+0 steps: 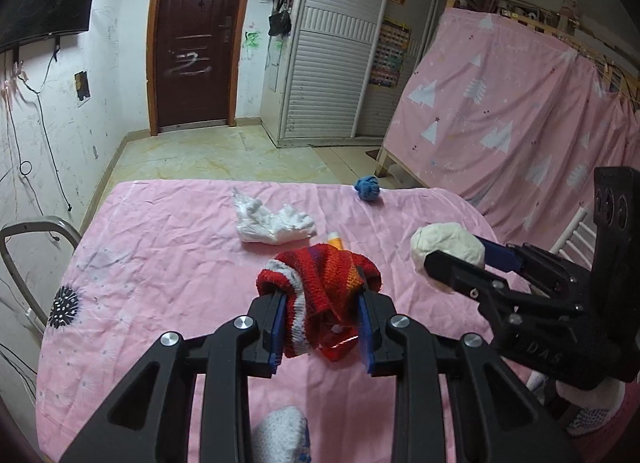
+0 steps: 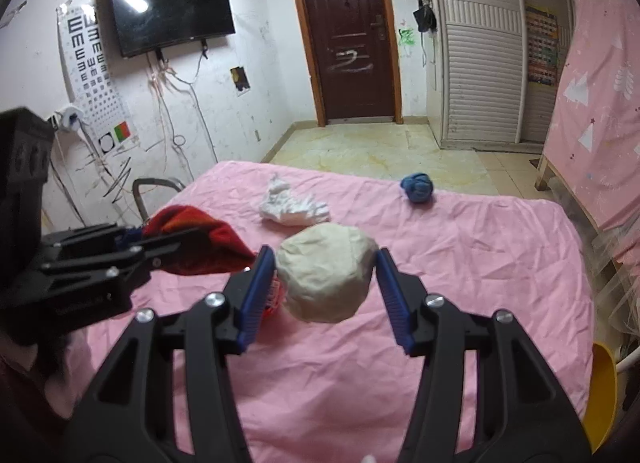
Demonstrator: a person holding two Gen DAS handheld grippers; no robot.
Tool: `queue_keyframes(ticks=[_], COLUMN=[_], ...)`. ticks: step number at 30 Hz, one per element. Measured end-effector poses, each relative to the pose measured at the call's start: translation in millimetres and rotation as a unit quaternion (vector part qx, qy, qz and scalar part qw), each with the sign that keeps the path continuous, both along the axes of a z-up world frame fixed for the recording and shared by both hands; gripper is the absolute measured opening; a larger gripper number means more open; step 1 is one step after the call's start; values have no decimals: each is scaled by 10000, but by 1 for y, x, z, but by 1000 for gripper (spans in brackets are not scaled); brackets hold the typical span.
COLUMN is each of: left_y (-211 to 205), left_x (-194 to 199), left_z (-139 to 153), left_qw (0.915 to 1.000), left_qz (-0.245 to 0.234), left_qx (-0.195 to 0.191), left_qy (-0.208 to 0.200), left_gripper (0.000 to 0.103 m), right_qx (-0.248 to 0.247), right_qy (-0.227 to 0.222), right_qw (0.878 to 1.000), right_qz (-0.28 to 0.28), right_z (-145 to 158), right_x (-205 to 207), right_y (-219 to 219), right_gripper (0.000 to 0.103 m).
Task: Collect trash
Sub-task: 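Carry the knit hat and white ball with both tools over the yellow bucket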
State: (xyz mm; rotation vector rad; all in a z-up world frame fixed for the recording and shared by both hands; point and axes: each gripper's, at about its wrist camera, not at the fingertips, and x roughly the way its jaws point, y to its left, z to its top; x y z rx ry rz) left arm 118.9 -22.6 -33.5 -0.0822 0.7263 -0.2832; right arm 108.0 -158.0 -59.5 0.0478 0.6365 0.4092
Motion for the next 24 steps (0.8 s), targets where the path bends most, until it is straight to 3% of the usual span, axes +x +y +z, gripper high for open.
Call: queue_keyframes(ticks=[24], left_y=[-134], left_x=[-18], left_z=[6], left_qw=[9931], left_qz=[-1000], left_qx=[613], left_qy=[-95], left_gripper=[19], right_qx=[706], right_qy=[-254], right_qw=[9898], right_qz=[-1211], right_z=[-5], right_x=[-43], right_y=[-148], right_gripper=[51])
